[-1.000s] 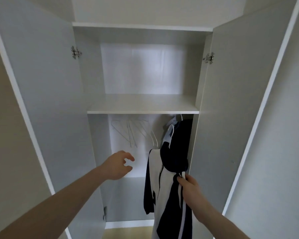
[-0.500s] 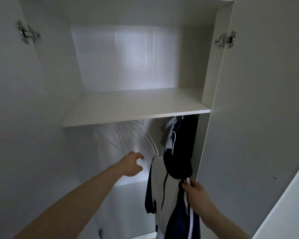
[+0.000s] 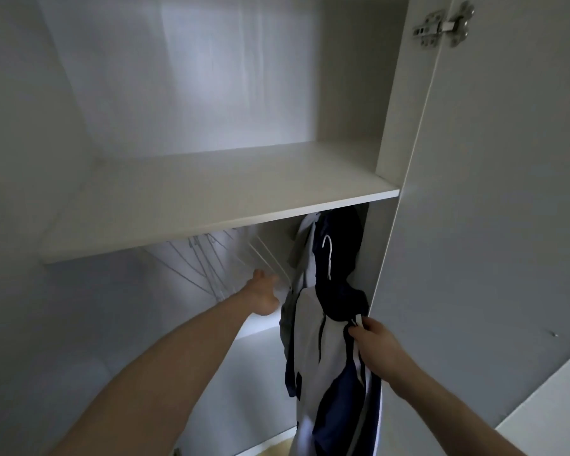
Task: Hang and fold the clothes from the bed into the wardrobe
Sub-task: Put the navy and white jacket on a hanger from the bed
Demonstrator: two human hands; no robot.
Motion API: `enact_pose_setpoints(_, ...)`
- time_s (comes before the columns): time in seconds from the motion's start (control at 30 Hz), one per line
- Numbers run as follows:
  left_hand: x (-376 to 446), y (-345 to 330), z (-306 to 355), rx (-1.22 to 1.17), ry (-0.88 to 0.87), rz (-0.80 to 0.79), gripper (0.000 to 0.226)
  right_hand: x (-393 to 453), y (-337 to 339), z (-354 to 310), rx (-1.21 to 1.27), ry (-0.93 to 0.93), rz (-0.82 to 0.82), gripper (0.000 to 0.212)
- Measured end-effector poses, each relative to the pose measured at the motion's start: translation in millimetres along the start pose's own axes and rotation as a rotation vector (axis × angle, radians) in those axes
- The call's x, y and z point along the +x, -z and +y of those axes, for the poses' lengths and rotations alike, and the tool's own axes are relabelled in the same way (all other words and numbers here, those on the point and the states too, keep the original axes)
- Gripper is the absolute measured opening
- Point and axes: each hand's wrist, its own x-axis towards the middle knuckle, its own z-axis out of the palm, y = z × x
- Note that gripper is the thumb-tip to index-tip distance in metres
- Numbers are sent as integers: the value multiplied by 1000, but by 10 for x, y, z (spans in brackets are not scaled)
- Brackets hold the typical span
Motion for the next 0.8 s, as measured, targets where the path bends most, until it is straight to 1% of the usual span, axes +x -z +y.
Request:
enact_pose_setpoints(0.17,384,93,116,73,-21,-27,72,210,-30,-56,-71,-15,-7,30)
enact_pose_setpoints(0.37,849,165,199,25,-10,-119,71,436,19,-136,-63,-21,-39,30)
enact_pose_setpoints(0.47,1026,150,210,-79,66,-100,71,515,70,-170,-76,-18,-61,32)
enact_pose_setpoints(0.53,1118,122,188,-185,135,-77,69,552,96,-184,-96,-12,-78,31)
enact_pose_setpoints(0.63,1203,102,105,-367,216,-45,58,594,110,-204,-123,-8,-101,23)
enact_pose_setpoints(0.73,1252,98,-60,-330,252,-17,43,624,90,-231,-128,-11,-130,20)
enact_pose_setpoints(0.8,1234,115,-195,-292,274,21,43,627,60,-237,-136,-11,-161,23)
